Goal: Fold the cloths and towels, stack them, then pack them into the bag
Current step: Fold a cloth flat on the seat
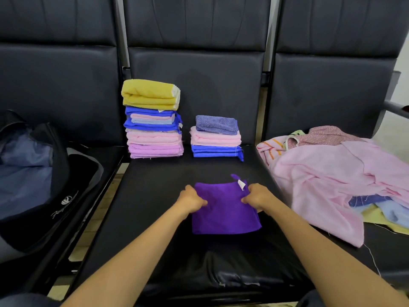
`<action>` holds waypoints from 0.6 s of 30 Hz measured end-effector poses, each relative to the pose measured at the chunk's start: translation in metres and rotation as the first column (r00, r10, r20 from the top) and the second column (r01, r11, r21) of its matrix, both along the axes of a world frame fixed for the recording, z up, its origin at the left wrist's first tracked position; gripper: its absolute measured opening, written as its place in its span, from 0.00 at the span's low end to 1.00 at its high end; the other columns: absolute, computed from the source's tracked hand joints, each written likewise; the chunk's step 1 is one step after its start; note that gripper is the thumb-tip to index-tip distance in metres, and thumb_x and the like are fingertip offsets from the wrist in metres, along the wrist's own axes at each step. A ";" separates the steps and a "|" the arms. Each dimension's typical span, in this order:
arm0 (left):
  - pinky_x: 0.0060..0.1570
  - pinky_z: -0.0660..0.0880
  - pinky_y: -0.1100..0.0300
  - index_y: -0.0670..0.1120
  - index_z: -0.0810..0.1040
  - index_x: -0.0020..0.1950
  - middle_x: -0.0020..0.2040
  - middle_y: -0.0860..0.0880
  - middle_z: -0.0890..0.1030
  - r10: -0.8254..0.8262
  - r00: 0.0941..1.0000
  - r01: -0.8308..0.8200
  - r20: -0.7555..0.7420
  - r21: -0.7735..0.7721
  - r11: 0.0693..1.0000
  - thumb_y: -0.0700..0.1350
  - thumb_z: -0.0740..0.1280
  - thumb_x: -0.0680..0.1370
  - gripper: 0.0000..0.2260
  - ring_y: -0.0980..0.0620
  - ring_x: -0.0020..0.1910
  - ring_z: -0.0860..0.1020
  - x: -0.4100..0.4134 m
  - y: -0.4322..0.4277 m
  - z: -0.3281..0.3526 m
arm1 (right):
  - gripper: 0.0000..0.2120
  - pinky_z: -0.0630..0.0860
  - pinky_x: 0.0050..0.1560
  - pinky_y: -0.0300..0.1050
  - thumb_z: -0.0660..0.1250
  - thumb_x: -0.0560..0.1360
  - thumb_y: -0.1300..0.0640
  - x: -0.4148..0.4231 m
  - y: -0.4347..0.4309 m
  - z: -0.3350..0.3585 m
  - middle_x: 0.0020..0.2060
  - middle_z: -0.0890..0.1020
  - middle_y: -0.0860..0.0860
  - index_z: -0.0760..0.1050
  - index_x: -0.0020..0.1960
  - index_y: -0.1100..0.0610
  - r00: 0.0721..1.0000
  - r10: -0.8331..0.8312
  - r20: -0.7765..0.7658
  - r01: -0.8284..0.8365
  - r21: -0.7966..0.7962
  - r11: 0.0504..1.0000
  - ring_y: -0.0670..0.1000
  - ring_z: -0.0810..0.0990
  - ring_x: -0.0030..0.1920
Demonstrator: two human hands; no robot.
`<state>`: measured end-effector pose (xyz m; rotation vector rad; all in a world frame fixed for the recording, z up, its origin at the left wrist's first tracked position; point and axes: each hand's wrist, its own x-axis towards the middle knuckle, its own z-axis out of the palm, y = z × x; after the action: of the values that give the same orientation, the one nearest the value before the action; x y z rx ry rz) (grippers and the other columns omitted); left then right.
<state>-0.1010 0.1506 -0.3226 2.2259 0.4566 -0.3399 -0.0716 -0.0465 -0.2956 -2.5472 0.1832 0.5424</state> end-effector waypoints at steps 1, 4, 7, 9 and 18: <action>0.55 0.77 0.53 0.39 0.62 0.71 0.67 0.42 0.71 0.011 0.999 -0.013 -0.033 -0.049 0.999 0.47 0.72 0.74 0.32 0.44 0.61 0.75 -0.002 -0.001 -0.004 | 0.14 0.78 0.51 0.46 0.66 0.77 0.57 0.000 0.000 0.000 0.56 0.78 0.58 0.72 0.60 0.62 1.000 0.004 0.000 -0.004 -0.024 1.000 0.55 0.79 0.52; 0.55 0.77 0.51 0.39 0.70 0.64 0.60 0.44 0.77 0.070 0.997 -0.073 -0.032 -0.127 0.989 0.48 0.75 0.71 0.27 0.45 0.57 0.78 -0.004 -0.002 -0.017 | 0.14 0.75 0.44 0.43 0.64 0.78 0.57 -0.001 0.001 0.001 0.57 0.78 0.58 0.72 0.60 0.62 1.000 0.021 0.007 -0.021 -0.061 0.998 0.53 0.77 0.48; 0.56 0.77 0.51 0.39 0.77 0.58 0.54 0.45 0.81 0.125 0.992 -0.123 -0.018 -0.351 0.928 0.46 0.74 0.72 0.18 0.46 0.52 0.80 -0.005 -0.004 -0.019 | 0.16 0.72 0.44 0.42 0.60 0.80 0.56 0.000 0.002 0.000 0.59 0.77 0.58 0.70 0.65 0.63 0.999 0.027 0.019 -0.025 -0.087 0.996 0.52 0.76 0.48; 0.55 0.77 0.53 0.41 0.78 0.58 0.51 0.45 0.83 0.106 0.994 -0.094 -0.008 -0.534 0.840 0.43 0.70 0.75 0.13 0.47 0.50 0.82 -0.010 -0.006 -0.004 | 0.16 0.72 0.44 0.43 0.57 0.81 0.56 0.002 0.001 -0.002 0.59 0.77 0.58 0.70 0.66 0.63 0.999 0.030 0.011 -0.029 -0.102 0.994 0.53 0.77 0.50; 0.50 0.75 0.54 0.44 0.78 0.55 0.49 0.44 0.83 -0.101 0.986 0.160 0.133 -0.591 0.790 0.45 0.65 0.77 0.09 0.47 0.46 0.80 -0.020 -0.011 0.108 | 0.22 0.80 0.44 0.51 0.54 0.82 0.49 0.001 0.015 -0.004 0.50 0.81 0.61 0.69 0.65 0.65 0.988 -0.089 -0.127 0.125 0.309 0.943 0.56 0.81 0.43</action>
<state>-0.1210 0.1393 -0.2150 1.6355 0.1088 -0.3870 -0.0708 -0.0314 -0.2995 -2.1842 0.2518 0.6184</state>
